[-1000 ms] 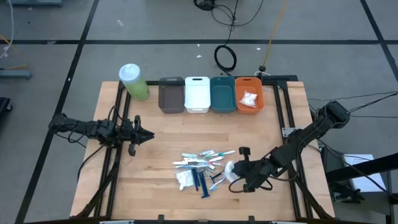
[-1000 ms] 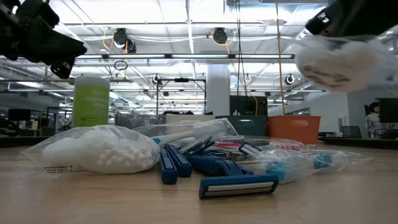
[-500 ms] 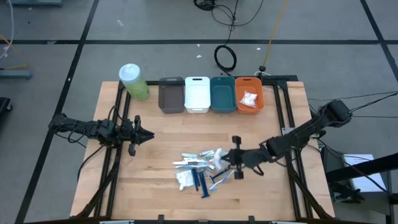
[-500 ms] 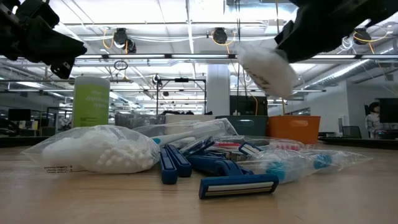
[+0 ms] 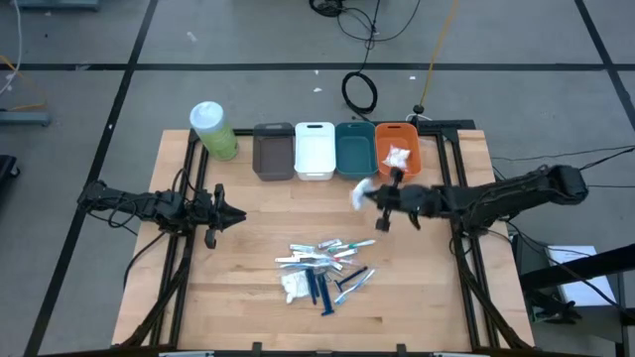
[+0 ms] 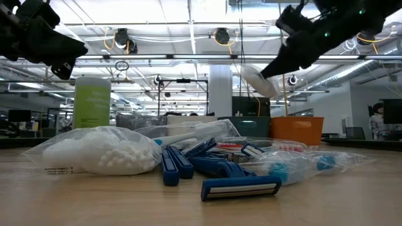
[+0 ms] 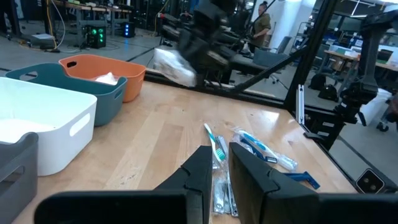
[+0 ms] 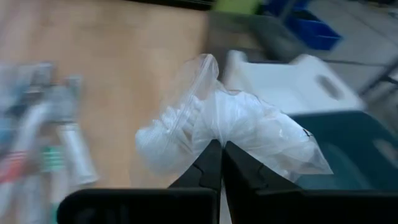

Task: Pick & Place Travel size toiletries
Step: Put the white cotton pack into the orange bin

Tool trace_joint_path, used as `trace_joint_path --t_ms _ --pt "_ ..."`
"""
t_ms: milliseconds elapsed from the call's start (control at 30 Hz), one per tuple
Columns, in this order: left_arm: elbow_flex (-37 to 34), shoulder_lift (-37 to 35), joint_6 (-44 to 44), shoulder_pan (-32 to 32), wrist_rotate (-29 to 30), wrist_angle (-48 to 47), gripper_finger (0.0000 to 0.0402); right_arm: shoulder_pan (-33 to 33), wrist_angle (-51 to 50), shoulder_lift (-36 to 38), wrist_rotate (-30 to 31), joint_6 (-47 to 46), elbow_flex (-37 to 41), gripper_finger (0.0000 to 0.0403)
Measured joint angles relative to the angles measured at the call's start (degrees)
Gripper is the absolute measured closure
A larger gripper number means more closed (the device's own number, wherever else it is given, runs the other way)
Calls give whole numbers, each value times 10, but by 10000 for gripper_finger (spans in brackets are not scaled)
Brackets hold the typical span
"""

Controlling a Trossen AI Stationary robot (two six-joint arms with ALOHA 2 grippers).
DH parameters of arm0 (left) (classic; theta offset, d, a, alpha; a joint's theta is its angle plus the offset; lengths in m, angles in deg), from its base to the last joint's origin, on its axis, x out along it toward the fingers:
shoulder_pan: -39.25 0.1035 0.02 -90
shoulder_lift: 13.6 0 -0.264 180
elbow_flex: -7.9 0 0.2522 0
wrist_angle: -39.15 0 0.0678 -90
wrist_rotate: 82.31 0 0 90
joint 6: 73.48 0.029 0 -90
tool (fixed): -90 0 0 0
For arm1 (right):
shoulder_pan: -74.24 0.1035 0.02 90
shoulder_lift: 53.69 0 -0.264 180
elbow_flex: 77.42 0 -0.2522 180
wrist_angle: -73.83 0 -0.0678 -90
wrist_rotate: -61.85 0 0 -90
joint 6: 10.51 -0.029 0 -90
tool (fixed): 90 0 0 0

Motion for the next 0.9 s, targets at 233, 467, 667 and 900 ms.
trace_joint_path --t_ms 233,467,667,900 --pt "0 0 0 0 0 0 350 -133 2 41 1 -1 31 403" --pt "0 0 0 0 0 0 350 -246 11 33 1 -5 35 403" --pt "0 0 0 0 0 0 350 -335 28 22 0 -5 35 403" --pt "0 0 0 0 0 0 350 -436 41 -34 -93 -17 28 403"
